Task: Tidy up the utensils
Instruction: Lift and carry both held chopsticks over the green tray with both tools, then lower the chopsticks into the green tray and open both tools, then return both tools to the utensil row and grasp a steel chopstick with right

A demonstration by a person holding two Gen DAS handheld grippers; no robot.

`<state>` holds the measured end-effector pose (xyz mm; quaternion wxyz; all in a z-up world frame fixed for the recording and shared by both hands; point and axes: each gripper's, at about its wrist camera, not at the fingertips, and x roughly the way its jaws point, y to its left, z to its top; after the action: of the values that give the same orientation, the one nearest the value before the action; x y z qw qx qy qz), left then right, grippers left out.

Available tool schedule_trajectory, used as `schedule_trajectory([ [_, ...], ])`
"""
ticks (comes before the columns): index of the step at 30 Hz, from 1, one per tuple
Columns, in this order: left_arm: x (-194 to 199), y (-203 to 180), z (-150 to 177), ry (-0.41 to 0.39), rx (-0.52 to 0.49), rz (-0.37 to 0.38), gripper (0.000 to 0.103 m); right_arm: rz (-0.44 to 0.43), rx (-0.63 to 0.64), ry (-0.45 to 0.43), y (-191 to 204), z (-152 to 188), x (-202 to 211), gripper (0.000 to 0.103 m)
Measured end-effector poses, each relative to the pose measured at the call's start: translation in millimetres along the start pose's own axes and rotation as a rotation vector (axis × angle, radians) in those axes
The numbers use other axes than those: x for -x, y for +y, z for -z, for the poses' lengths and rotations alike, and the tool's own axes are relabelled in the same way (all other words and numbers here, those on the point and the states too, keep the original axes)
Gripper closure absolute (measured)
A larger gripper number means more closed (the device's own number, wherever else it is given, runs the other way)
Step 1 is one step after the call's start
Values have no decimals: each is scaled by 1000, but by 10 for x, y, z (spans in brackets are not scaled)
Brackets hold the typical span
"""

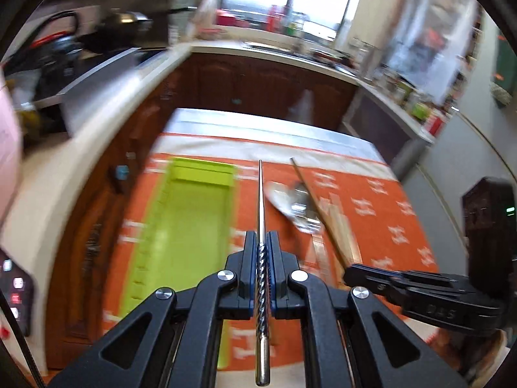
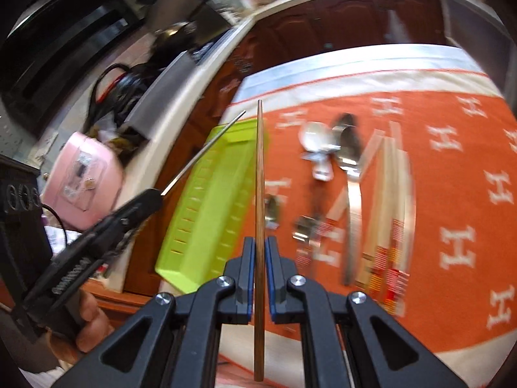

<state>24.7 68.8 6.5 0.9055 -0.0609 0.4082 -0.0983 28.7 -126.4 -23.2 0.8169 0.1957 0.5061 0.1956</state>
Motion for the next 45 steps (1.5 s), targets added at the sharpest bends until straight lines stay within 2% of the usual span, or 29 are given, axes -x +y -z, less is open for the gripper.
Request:
schedule_trajectory([
  [5,-248,492,24,21,67,-106,100,-80,-46,62,348,-235,-536,97],
  [10,-581,720,133,73,97,-112,99,-41,-176,132,330,-325,-1067,97],
  [14,-794,693,232,114,69,-96,99,-25,-253,177,248,-304,-1285,96],
  [16,-869,652,264,130,55,-92,98,-52,-277,190,238,-301,-1330,96],
  [18,-903,660,288,141,53,-84,93,-48,-282,192,238,-306,-1342,95],
  [24,-913,721,323,162,75,-75,83,-33,-245,184,241,-310,-1258,94],
  [29,-849,664,297,162,52,-94,83,-18,-188,179,213,-285,-1140,94],
  [33,-746,568,262,145,29,-95,69,31,-101,146,151,-245,-929,94],
  [34,-719,524,254,142,22,-92,67,43,-88,139,130,-239,-888,94],
  [39,-609,205,206,133,-42,-60,66,135,-28,72,-148,-121,-500,94],
  [45,-585,-336,201,136,-129,1,63,212,-56,-7,-564,13,-101,94],
])
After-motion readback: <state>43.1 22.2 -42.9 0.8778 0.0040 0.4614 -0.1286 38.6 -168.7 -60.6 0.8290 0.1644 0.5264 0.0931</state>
